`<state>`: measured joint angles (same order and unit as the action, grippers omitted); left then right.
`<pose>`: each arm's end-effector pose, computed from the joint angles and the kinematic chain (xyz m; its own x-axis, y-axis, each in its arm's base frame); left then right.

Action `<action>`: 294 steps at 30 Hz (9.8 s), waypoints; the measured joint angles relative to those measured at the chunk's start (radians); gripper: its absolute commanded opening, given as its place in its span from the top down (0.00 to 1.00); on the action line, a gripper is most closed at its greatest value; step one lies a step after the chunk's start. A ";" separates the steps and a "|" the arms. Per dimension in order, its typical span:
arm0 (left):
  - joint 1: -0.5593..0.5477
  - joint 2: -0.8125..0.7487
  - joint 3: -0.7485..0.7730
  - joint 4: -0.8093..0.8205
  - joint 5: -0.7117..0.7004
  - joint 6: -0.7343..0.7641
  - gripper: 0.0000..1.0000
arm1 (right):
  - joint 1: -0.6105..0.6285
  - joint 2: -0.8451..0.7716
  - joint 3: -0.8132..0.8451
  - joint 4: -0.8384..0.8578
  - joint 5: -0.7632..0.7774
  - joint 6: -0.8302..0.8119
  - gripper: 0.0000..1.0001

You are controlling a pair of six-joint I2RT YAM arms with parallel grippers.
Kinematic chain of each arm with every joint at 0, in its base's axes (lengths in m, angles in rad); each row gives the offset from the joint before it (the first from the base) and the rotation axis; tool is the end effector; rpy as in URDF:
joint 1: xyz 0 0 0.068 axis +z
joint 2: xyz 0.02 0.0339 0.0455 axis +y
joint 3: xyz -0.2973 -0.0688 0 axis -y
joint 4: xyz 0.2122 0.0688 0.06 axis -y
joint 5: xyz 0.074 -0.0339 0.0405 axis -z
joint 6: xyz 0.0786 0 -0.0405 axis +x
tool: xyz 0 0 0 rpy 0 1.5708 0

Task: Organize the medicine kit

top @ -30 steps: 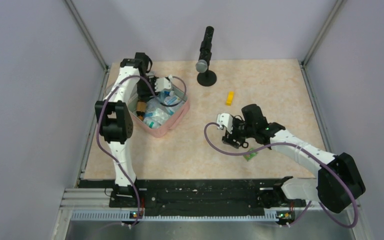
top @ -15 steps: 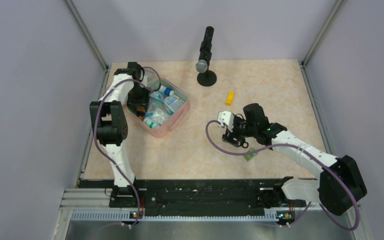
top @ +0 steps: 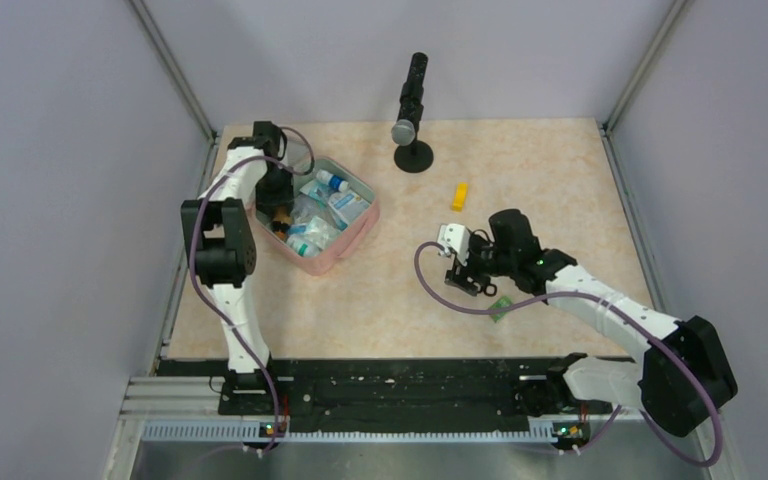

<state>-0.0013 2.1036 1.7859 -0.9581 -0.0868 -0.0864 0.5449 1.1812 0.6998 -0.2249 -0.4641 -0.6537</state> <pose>0.4356 0.0062 0.2146 -0.9512 -0.0847 -0.2968 -0.1064 0.9927 0.0575 0.1808 0.1507 0.2498 0.0184 -0.6248 -0.7806 -0.9367 0.2624 -0.2320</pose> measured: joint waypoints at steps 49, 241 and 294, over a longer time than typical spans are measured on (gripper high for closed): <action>0.045 -0.046 -0.006 -0.014 0.123 -0.095 0.52 | -0.005 -0.009 -0.006 0.017 -0.003 0.015 0.31; -0.545 -0.275 -0.536 0.760 0.719 -0.160 0.17 | -0.295 0.508 0.168 0.131 0.163 0.798 1.00; -0.684 0.280 -0.241 0.856 1.229 -0.404 1.00 | -0.300 0.462 0.145 0.117 0.192 0.837 0.60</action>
<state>-0.6857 2.3836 1.5448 -0.1017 1.1423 -0.4900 0.2447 1.6428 0.8448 -0.1074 -0.2718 0.1837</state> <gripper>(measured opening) 0.046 0.295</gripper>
